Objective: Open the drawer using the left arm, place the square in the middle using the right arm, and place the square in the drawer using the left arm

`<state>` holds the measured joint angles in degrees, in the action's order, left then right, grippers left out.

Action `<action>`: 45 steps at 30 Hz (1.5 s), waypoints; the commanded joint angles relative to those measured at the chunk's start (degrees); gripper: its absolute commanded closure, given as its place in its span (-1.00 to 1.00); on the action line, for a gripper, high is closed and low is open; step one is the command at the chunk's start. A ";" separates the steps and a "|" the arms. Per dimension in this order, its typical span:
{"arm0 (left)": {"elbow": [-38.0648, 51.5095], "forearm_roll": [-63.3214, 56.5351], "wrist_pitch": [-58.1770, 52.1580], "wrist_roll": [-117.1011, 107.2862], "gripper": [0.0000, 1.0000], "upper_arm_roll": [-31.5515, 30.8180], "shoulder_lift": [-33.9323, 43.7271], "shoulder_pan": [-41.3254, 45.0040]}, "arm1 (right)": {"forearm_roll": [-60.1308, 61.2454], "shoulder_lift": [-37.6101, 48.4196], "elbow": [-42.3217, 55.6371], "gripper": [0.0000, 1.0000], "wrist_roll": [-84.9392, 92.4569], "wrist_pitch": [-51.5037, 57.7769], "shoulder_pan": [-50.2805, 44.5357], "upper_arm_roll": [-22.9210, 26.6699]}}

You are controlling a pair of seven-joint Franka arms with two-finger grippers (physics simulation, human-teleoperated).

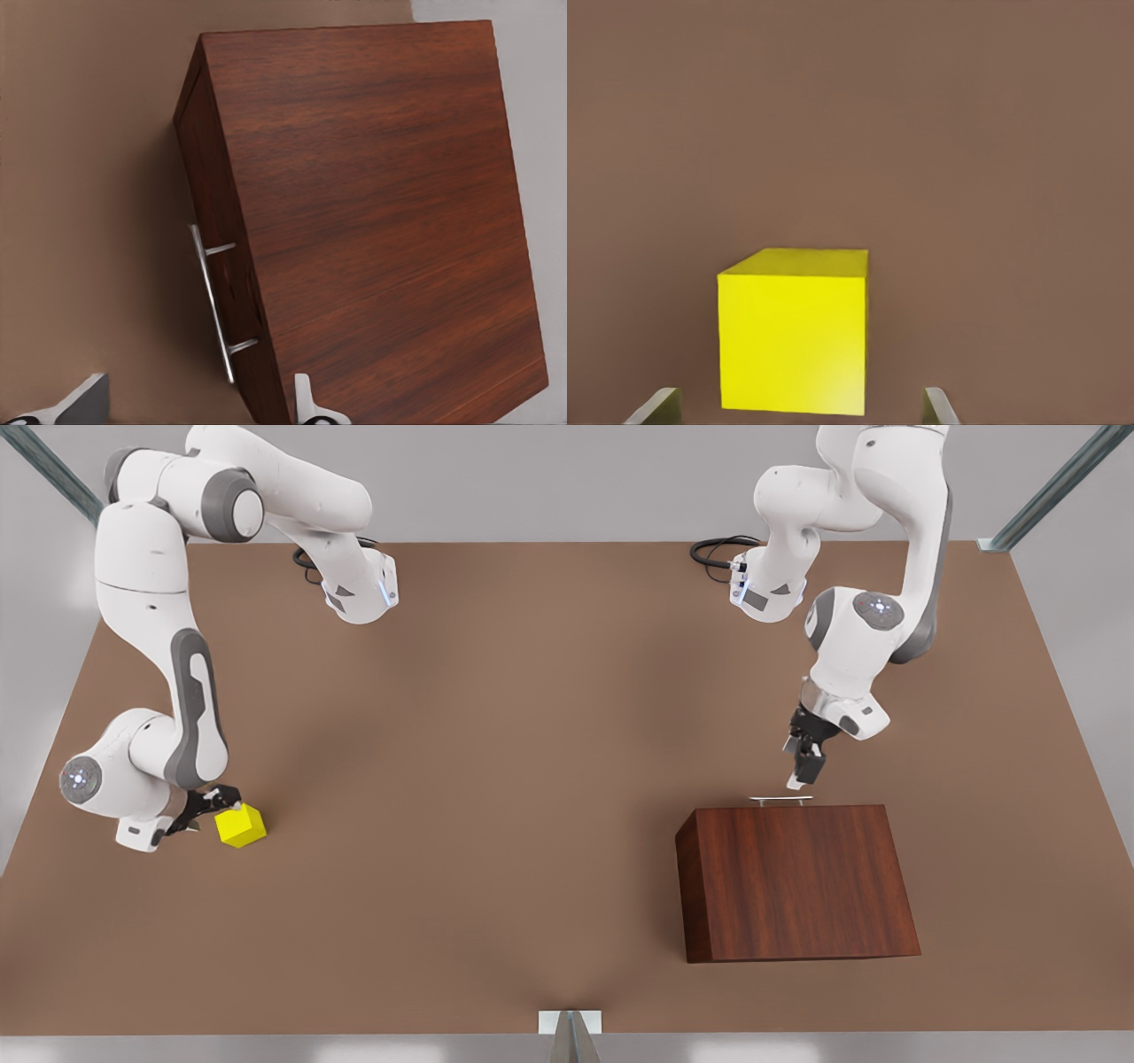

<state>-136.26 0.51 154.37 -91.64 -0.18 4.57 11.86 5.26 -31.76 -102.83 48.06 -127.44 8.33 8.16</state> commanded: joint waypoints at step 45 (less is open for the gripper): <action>-4.10 1.34 8.85 -7.23 -1.00 0.18 -10.81 0.01 | -0.43 5.31 -4.13 -0.45 -12.46 -3.08 -12.90 -8.60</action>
<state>-140.36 1.88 162.70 -98.67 0.12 -6.03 11.98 4.94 -26.46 -106.11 35.61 -130.68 -7.04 -0.44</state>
